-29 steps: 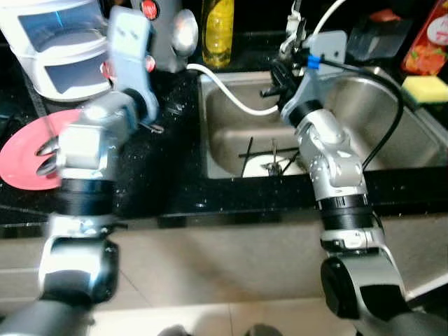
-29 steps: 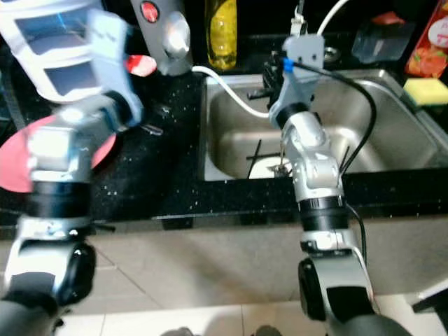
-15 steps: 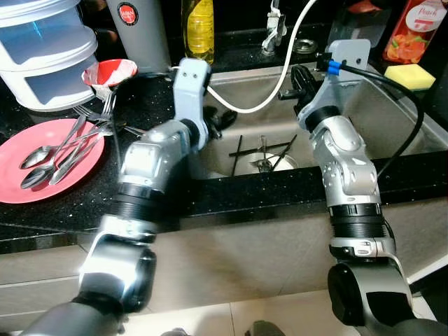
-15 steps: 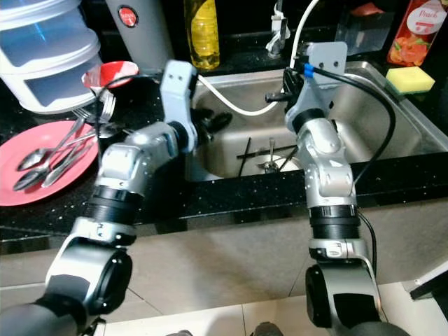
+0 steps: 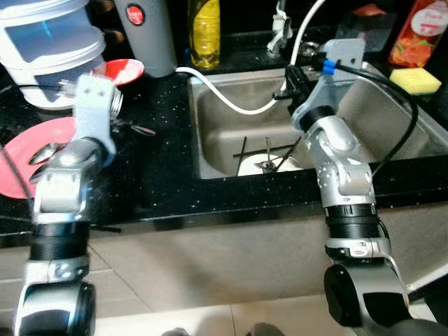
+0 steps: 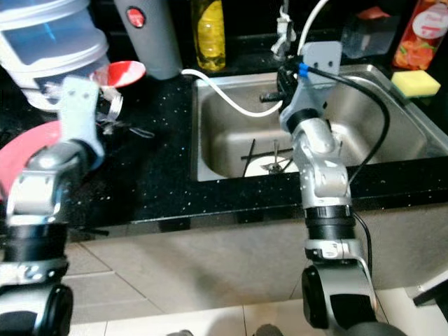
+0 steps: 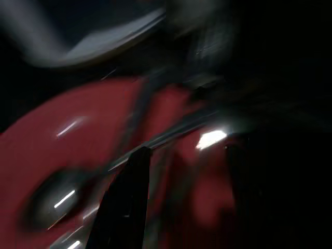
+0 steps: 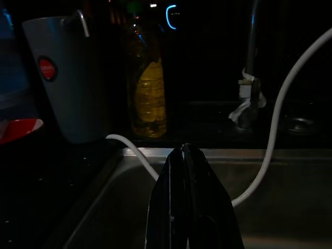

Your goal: Kitchen organization

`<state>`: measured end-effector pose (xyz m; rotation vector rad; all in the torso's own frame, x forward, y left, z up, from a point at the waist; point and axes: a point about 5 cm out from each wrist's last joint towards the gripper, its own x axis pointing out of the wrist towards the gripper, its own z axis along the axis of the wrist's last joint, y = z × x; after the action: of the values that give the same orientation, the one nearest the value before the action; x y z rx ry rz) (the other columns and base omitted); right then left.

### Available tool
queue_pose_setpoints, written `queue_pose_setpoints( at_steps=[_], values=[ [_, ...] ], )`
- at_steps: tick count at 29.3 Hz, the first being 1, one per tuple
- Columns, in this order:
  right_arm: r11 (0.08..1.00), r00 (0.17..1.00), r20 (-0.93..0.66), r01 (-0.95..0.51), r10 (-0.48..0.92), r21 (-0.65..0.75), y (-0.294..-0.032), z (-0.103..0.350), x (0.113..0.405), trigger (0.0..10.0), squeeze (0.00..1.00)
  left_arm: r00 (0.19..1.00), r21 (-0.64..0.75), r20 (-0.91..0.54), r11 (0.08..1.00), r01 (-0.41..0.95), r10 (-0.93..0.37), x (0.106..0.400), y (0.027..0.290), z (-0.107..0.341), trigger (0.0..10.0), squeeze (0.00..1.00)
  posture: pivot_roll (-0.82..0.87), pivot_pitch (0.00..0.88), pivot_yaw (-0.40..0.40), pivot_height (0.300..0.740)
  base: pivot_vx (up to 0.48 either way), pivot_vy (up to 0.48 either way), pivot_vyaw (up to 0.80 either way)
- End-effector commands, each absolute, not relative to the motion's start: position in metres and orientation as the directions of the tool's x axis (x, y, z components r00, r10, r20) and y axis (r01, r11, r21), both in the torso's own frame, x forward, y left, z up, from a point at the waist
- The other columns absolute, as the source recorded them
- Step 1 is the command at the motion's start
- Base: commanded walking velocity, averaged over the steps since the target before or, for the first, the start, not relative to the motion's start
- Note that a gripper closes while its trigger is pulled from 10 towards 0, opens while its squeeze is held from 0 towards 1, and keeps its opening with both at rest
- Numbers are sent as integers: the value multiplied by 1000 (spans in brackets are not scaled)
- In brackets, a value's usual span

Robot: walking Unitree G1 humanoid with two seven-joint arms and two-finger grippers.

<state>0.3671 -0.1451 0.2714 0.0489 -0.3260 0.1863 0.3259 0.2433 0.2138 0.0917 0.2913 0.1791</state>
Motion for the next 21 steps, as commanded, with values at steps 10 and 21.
queue_pose_setpoints(
  at_steps=[10,21],
  values=[
    [976,935,298,-215,195,34,-137,263,369,10000,0,847,160,-328,908,-388,419,293,294,216,10000,0,138,17,55,740,0,0,0],
    [975,936,289,-218,199,34,-136,258,369,10000,0,907,141,-407,989,-53,107,303,293,220,9686,0,136,20,56,740,0,0,0]
  ],
)
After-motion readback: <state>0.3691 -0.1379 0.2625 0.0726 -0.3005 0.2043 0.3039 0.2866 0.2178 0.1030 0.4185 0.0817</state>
